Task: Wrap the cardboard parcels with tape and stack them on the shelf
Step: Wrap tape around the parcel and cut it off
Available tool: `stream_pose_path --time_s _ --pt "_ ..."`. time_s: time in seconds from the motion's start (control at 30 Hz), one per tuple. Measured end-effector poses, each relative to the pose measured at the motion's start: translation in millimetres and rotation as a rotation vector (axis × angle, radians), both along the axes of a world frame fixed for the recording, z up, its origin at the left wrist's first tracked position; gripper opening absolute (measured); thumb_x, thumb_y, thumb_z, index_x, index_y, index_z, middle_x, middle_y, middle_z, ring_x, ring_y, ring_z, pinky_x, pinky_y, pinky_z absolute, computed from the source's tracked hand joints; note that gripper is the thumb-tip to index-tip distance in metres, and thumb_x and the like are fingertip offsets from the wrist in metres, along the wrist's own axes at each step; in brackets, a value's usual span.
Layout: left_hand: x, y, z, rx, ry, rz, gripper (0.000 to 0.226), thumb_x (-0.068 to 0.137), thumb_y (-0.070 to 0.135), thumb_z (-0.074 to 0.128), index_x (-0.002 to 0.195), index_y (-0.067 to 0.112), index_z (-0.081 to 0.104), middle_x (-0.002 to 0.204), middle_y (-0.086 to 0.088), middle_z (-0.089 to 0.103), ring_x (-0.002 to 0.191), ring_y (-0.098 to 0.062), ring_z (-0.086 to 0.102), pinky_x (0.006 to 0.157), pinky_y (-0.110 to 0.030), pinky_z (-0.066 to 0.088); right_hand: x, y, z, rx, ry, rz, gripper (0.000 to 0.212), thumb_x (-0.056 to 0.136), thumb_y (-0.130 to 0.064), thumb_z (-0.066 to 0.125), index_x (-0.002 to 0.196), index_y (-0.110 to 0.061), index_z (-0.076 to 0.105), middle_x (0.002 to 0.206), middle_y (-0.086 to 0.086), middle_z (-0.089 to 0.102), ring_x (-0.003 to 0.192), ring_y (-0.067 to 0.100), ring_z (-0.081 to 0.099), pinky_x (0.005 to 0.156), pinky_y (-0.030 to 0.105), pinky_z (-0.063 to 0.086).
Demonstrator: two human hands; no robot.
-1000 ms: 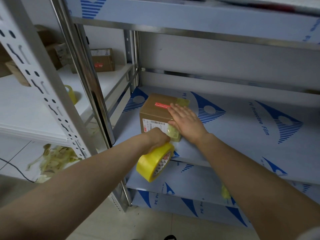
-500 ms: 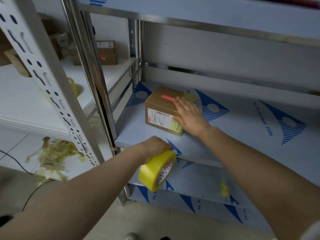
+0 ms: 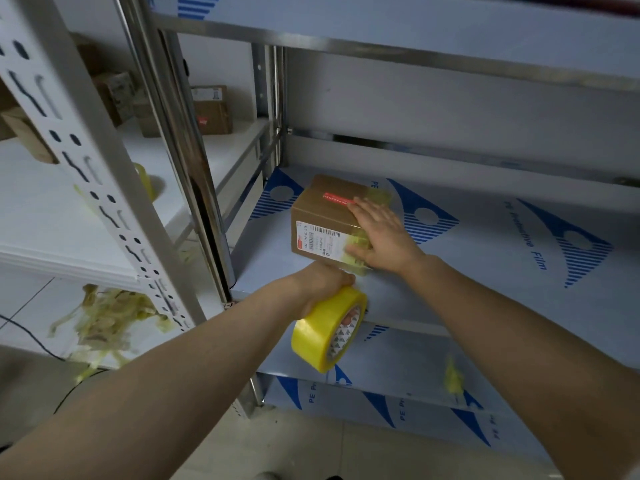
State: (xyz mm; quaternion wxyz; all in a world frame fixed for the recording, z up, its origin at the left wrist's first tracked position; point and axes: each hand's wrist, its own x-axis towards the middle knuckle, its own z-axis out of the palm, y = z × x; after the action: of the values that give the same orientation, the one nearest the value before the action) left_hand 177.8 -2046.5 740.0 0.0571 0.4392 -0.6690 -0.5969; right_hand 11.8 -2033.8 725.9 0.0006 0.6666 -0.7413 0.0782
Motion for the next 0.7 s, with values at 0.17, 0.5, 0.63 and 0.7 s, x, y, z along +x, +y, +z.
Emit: stream_pose_path --time_s 0.17,0.5,0.63,0.7 --pt "0 -1 2 -0.029 0.058 -0.029 0.046 0.096 0.009 0.049 0.141 0.016 0.039 0.137 -0.01 0.049 0.116 -0.026 0.051 0.093 -0.034 0.045 0 -2 -2 -0.047 0.036 -0.014 0.064 0.099 -0.042 0.041 0.152 -0.016 0.016 0.16 0.004 0.012 0.148 0.018 0.008 0.118 0.035 0.003" --pt "-1 -7 0 0.006 0.09 0.013 0.043 0.096 0.013 0.053 0.138 0.013 0.046 0.137 -0.009 0.051 0.12 -0.028 0.051 0.102 -0.039 0.043 -6 1 6 0.127 -0.026 0.052 0.085 0.092 -0.018 0.057 0.152 -0.016 -0.004 0.161 0.006 -0.009 0.147 0.019 -0.01 0.115 0.031 -0.011" --pt "0 -7 1 0.017 0.107 0.026 0.041 0.096 0.012 0.053 0.136 0.011 0.048 0.135 -0.009 0.053 0.117 -0.027 0.053 0.098 -0.036 0.045 -3 -1 10 0.178 -0.001 0.025 0.098 0.085 -0.007 0.063 0.152 -0.017 -0.007 0.16 0.006 -0.013 0.147 0.02 -0.013 0.119 0.036 -0.007" --pt "2 -6 1 0.017 0.121 0.038 0.04 0.096 0.011 0.052 0.136 0.011 0.048 0.135 -0.009 0.053 0.116 -0.027 0.053 0.093 -0.033 0.045 -1 -2 17 0.254 0.01 0.011 0.099 0.086 -0.014 0.065 0.152 -0.018 -0.008 0.16 0.005 -0.014 0.147 0.02 -0.014 0.12 0.038 -0.007"
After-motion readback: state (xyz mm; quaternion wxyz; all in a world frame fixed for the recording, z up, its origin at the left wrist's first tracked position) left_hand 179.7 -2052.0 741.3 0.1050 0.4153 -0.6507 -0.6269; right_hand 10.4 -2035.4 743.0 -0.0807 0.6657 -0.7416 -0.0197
